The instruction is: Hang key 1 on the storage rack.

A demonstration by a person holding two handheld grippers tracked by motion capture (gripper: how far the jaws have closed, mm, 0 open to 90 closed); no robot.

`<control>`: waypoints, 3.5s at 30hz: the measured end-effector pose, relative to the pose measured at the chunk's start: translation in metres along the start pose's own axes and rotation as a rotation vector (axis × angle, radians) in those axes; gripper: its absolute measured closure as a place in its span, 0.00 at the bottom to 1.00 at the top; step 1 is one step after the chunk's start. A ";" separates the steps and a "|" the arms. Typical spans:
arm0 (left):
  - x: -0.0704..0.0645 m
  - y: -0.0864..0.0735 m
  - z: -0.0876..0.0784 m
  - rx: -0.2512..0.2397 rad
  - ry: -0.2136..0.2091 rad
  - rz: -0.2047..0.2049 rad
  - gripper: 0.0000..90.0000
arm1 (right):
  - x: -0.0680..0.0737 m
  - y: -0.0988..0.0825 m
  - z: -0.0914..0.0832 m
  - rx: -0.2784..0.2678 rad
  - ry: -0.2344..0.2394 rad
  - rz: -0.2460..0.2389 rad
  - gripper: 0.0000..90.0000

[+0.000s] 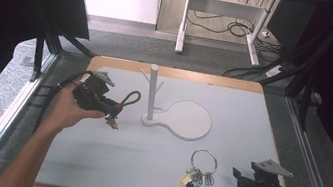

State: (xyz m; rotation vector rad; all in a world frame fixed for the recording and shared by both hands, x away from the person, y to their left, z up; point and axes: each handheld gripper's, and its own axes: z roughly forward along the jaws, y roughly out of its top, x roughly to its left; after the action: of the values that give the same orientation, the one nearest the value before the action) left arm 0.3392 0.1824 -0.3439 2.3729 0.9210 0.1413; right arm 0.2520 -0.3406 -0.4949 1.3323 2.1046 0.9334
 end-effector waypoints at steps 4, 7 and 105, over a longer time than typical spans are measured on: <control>0.001 0.002 0.001 0.000 -0.001 -0.001 0.74 | -0.003 0.000 -0.001 -0.001 -0.004 0.008 0.29; 0.004 0.005 0.003 0.000 -0.010 -0.009 0.74 | -0.003 -0.001 -0.001 -0.001 -0.002 0.006 0.29; 0.050 0.065 0.046 0.064 -0.063 -0.084 0.74 | 0.000 -0.004 0.005 0.034 0.001 -0.013 0.31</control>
State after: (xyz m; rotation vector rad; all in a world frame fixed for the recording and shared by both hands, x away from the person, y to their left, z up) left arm 0.4283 0.1543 -0.3509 2.3779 1.0068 0.0041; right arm 0.2531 -0.3398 -0.5007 1.3341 2.1363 0.8971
